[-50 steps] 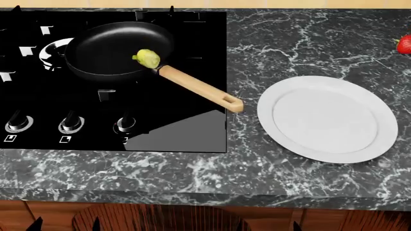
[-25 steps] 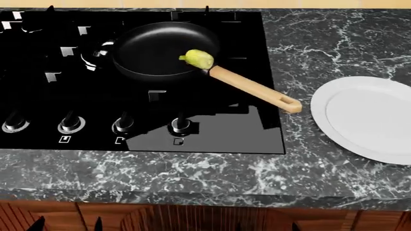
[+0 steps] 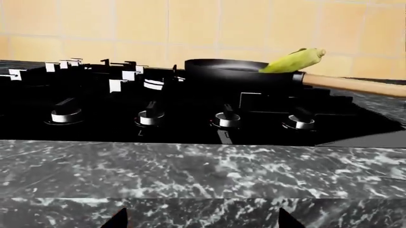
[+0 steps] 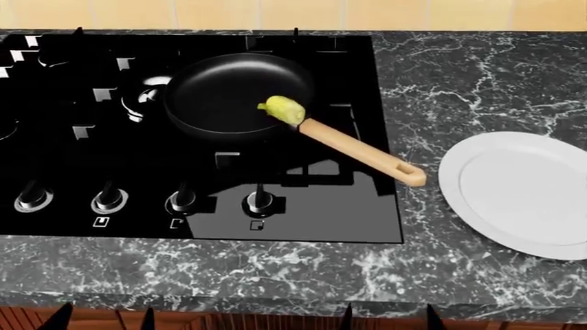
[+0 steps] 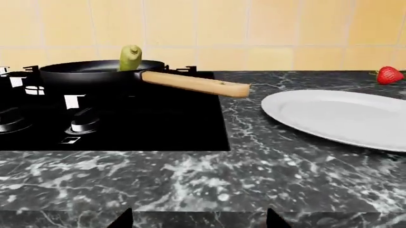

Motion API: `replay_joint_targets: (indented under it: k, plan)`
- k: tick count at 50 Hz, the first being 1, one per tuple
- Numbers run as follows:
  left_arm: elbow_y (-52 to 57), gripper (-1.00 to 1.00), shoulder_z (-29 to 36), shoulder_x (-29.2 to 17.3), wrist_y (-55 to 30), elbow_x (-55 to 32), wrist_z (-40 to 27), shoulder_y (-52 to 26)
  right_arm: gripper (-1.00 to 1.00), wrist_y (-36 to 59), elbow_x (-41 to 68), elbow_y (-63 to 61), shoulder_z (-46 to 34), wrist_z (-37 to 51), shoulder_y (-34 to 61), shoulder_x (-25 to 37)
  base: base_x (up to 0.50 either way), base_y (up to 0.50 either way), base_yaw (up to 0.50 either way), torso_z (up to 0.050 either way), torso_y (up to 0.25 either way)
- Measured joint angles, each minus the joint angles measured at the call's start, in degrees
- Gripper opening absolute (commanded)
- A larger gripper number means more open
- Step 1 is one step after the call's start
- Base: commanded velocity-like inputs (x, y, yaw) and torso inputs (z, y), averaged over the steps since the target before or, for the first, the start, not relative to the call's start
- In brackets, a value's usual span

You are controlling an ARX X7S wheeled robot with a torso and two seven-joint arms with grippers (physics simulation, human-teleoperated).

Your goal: Pick up the pan and dump the vegetables in it onto the plate. Then return the pan to the stove.

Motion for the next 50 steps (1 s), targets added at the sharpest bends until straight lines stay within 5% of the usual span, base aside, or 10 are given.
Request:
replay_joint_targets:
  k: [14, 30, 50]
  plan:
    - [13.0, 1.0, -1.8, -2.5, -19.0, -8.1, -2.2, -7.5, 1.0, 21.3, 10.8, -16.7, 6.0, -0.2, 6.4, 5.0, 0.0, 0.0, 0.0, 0.05, 0.0]
    - [19.7, 1.0, -8.4, -6.6, -46.8, -19.7, -9.0, -24.1, 1.0, 51.4, 28.9, -30.4, 16.8, 1.8, 19.1, 14.6, 0.15, 0.0, 0.0, 0.0, 0.0]
    - [20.8, 1.0, -9.8, -8.4, -57.1, -24.4, -10.9, -30.7, 1.0, 65.3, 38.5, -33.3, 21.1, 3.1, 26.8, 18.0, 0.44, 0.0, 0.0, 0.0, 0.0]
